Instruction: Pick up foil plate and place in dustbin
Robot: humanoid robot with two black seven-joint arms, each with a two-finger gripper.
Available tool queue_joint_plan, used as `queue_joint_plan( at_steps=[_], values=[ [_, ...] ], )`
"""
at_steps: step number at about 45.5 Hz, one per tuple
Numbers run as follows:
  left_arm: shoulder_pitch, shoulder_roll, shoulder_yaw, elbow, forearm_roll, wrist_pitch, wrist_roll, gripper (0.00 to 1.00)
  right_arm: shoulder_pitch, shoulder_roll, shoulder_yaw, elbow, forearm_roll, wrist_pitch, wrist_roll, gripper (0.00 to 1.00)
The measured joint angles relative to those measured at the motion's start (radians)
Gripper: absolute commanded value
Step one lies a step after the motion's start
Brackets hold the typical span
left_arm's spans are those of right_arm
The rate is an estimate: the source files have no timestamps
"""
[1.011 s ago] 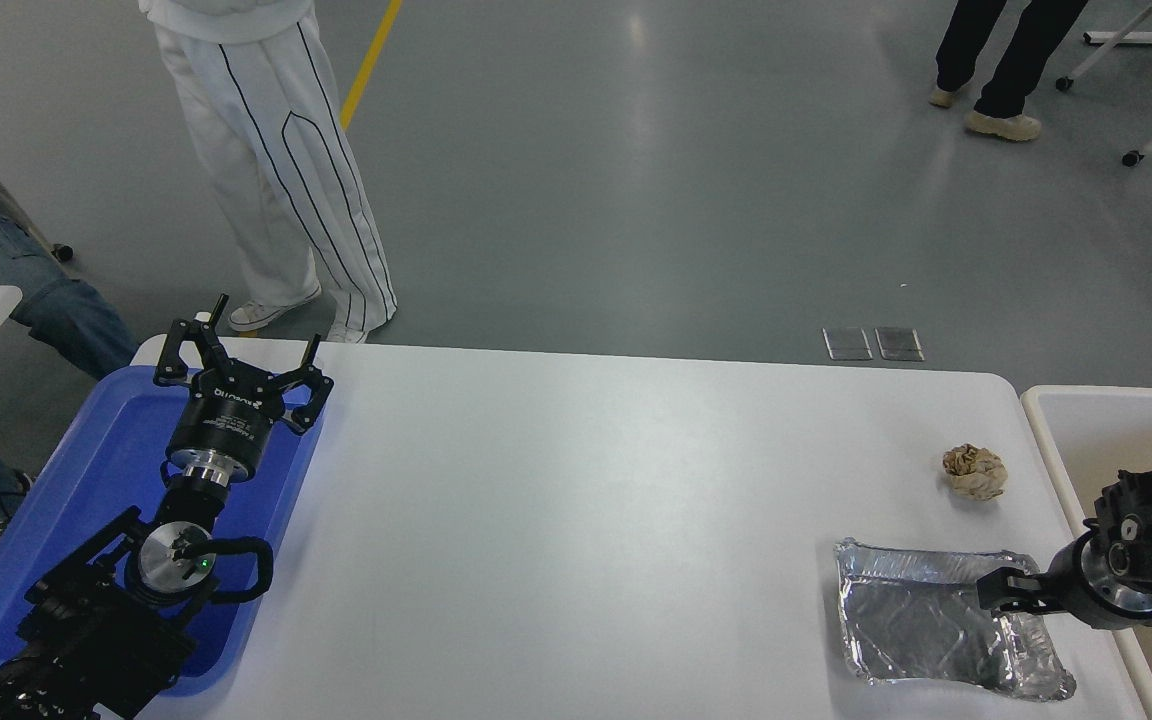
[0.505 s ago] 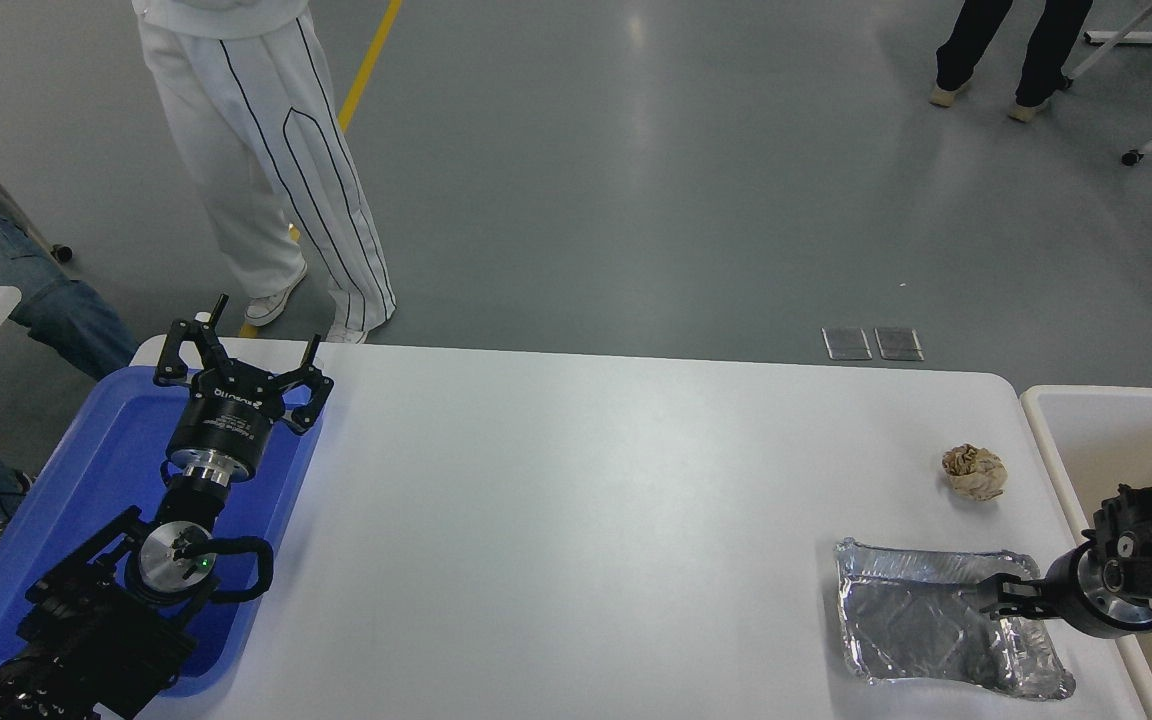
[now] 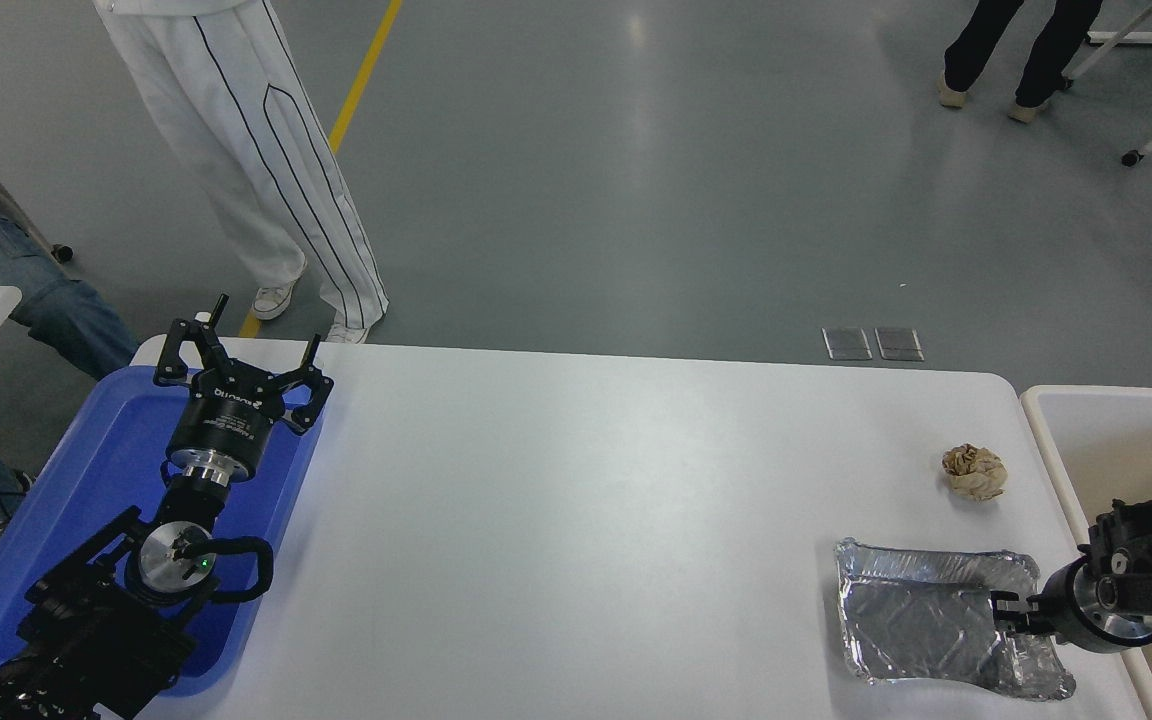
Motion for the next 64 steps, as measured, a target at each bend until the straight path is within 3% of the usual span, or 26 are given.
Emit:
queue_joint_plan(
  at_steps=[22, 64],
  values=[
    [0.0, 0.0, 0.0, 0.0, 0.0, 0.0, 0.0, 1.0, 0.007, -0.015, -0.002, 0.015, 0.154, 0.049, -0.001, 0.0],
    [0.0, 0.0, 0.0, 0.0, 0.0, 0.0, 0.0, 1.0, 0.441, -0.221, -0.126, 0.225, 0.101, 0.394, 0.002, 0.0]
  ],
)
